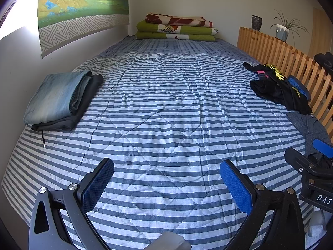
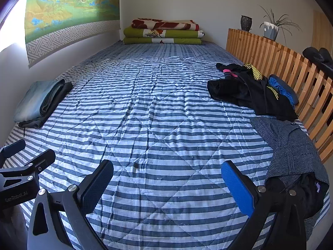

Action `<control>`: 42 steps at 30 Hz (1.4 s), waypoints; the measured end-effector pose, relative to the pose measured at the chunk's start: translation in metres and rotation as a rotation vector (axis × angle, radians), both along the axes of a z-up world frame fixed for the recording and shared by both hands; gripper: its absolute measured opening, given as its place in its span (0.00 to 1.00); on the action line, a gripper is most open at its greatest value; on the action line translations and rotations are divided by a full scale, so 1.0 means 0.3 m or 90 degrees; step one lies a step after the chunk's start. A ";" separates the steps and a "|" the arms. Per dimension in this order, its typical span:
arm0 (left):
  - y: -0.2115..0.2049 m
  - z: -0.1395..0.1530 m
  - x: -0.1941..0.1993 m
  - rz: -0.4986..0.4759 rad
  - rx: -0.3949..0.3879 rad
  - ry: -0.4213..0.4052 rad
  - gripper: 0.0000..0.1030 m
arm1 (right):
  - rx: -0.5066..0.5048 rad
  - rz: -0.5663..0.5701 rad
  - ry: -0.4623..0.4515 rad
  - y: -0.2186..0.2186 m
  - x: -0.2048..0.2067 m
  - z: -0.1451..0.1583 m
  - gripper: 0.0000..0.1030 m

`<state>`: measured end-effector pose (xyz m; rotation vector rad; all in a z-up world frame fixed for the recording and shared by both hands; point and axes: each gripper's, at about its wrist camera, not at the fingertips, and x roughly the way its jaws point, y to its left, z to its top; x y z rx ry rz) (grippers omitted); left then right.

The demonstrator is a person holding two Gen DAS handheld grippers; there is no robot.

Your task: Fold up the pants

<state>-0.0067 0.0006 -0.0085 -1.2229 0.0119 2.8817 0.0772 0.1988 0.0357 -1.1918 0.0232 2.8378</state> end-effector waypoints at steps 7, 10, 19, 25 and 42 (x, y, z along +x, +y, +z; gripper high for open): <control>0.002 0.000 0.002 0.002 -0.001 0.002 1.00 | 0.000 0.000 0.000 0.001 0.000 -0.003 0.99; 0.002 0.000 0.001 0.002 0.000 0.001 1.00 | -0.001 0.000 -0.002 0.006 -0.001 -0.005 0.99; 0.006 -0.002 0.001 0.003 -0.002 0.001 1.00 | -0.002 0.001 -0.004 0.009 -0.001 -0.009 0.99; 0.005 -0.007 0.004 0.002 -0.002 0.000 1.00 | -0.002 0.001 -0.006 0.009 -0.003 -0.010 0.99; 0.012 -0.015 0.003 0.002 -0.002 -0.001 1.00 | -0.002 0.000 -0.007 0.009 -0.004 -0.013 0.99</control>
